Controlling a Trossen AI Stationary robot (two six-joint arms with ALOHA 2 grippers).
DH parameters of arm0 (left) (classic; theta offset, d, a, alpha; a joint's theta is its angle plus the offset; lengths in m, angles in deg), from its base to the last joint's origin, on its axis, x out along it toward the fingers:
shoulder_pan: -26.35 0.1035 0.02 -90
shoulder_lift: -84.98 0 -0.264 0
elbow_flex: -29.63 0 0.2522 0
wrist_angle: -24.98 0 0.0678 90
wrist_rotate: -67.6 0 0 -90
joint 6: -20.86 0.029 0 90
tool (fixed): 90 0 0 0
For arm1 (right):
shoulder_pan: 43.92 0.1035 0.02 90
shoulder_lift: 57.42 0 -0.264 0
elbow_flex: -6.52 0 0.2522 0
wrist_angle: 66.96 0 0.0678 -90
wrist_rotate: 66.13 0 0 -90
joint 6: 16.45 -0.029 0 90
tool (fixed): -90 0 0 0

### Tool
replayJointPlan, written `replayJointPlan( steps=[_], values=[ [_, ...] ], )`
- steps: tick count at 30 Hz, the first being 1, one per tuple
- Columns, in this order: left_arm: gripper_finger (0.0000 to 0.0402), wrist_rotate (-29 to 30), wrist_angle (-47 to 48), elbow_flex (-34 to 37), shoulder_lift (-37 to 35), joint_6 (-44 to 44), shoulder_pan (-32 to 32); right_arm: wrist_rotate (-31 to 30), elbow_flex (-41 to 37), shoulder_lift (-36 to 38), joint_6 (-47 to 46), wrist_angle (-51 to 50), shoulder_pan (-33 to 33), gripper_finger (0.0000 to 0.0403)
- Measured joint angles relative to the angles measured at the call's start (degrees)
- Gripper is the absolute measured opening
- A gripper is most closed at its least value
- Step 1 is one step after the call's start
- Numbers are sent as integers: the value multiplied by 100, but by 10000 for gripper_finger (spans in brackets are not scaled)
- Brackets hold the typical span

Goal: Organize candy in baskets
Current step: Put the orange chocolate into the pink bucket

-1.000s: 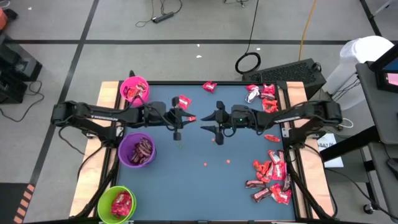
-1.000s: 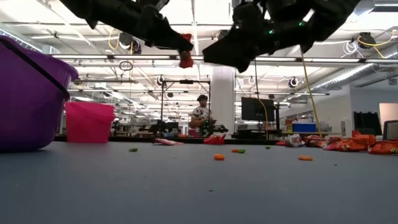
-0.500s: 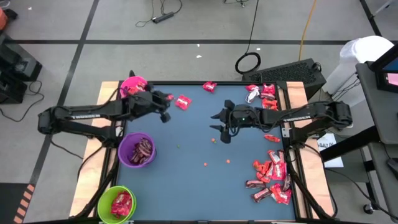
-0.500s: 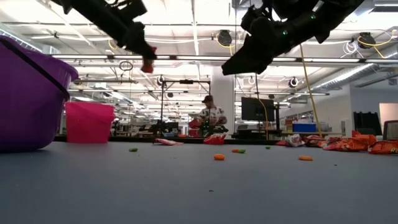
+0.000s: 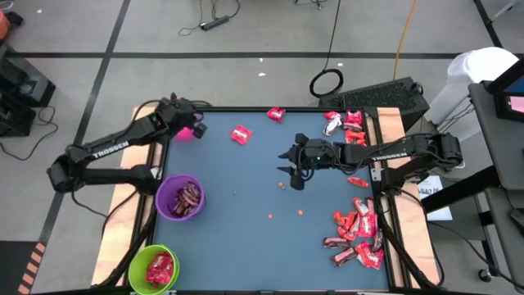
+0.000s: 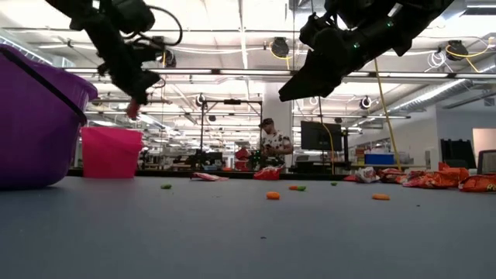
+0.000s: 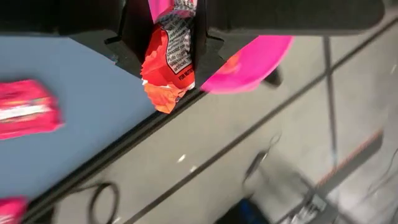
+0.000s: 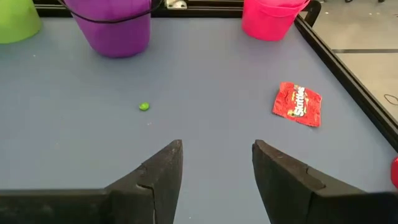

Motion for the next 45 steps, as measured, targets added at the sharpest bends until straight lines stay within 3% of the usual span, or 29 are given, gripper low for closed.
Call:
replayJointPlan(
  steps=[6,13,18,23,29,34,41,45],
  values=[
    [86,1,116,0,2,59,726,0,0,0,0,0,0,183],
    [92,-186,219,0,10,56,1104,0,0,-2,-122,22,0,183],
    [139,-275,397,0,24,61,1239,0,0,-2,-150,20,2,183],
    [186,-990,438,0,24,49,1200,11,0,-4,-151,69,2,183],
    [200,-2560,-156,0,24,35,866,6,0,-4,-300,54,-2,183],
    [200,-3817,-901,0,24,32,262,-456,2,197,-431,-450,-55,183],
    [200,-3993,-1882,38,24,61,-770,-1091,7,611,-934,-2087,-318,182],
    [200,-4158,-3156,626,25,82,-1262,-1312,4,651,-1535,-3388,-581,173]
  ],
)
